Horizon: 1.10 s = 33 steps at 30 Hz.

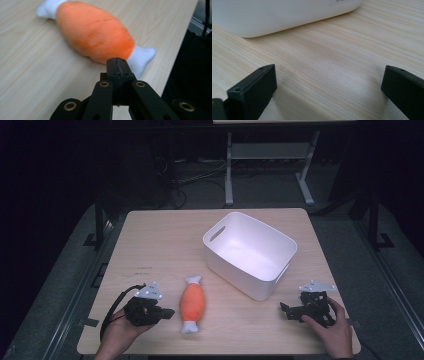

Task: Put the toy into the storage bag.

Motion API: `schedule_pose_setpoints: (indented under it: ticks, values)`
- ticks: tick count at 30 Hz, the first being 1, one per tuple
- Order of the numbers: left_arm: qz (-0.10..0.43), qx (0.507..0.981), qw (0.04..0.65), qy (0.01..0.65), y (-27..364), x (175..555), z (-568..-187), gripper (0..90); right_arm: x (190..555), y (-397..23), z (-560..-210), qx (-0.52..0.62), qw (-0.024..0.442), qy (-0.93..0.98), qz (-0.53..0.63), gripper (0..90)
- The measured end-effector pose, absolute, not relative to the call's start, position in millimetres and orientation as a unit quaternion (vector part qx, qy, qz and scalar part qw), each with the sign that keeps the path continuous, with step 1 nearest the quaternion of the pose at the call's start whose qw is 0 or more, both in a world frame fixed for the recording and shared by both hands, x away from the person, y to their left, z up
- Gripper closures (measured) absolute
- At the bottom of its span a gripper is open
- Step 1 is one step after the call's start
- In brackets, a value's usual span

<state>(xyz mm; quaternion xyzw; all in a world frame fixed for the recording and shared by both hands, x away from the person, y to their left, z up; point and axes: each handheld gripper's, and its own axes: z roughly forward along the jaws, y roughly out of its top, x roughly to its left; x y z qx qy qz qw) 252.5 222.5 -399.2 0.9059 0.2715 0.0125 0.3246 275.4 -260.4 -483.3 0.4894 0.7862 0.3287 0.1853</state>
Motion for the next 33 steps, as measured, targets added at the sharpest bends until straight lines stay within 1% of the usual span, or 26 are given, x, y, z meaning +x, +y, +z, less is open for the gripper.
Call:
schedule_pose_setpoints:
  ticks: [12, 24, 33]
  values:
    - [0.000, 0.920, 0.315, 0.231, 191, 248, -394, 89.8, 275, -260, -483, 0.489, 0.185, 0.786, 0.329, 0.0]
    - [-0.030, 0.932, 0.301, 0.198, 155, 241, -406, 89.8, 275, -260, -483, 0.489, 0.185, 0.786, 0.329, 0.0]
    - [-0.041, 0.936, 0.289, 0.199, 150, 242, -417, 89.8, 275, -260, -483, 0.489, 0.185, 0.786, 0.329, 0.0]
